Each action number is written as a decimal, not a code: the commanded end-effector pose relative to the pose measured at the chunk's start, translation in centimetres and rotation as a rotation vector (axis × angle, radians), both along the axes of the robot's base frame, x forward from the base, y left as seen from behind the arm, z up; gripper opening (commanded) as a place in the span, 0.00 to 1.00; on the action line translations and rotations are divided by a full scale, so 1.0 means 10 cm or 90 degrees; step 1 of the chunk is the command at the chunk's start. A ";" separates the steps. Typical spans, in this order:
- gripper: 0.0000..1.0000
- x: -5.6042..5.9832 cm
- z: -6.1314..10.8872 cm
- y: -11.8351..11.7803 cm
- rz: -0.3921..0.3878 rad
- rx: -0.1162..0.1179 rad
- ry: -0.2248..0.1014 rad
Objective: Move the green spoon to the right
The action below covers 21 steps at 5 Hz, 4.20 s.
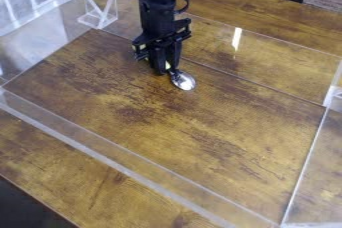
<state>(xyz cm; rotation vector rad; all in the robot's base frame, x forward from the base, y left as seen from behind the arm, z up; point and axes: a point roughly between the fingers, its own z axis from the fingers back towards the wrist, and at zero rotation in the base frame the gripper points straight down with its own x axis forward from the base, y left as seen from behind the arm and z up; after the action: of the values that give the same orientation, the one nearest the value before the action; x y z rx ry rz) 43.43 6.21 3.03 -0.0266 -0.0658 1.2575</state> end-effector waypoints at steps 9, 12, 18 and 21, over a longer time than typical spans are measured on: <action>0.00 0.03 0.36 0.08 0.043 -0.005 -0.015; 0.00 0.06 0.41 -0.02 0.025 0.002 -0.013; 0.00 0.14 0.50 -0.02 -0.039 0.055 -0.004; 0.00 0.14 0.41 0.07 -0.035 0.061 0.014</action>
<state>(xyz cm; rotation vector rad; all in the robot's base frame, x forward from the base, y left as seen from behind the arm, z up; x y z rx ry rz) 44.16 6.61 4.59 0.0983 -0.0382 1.1923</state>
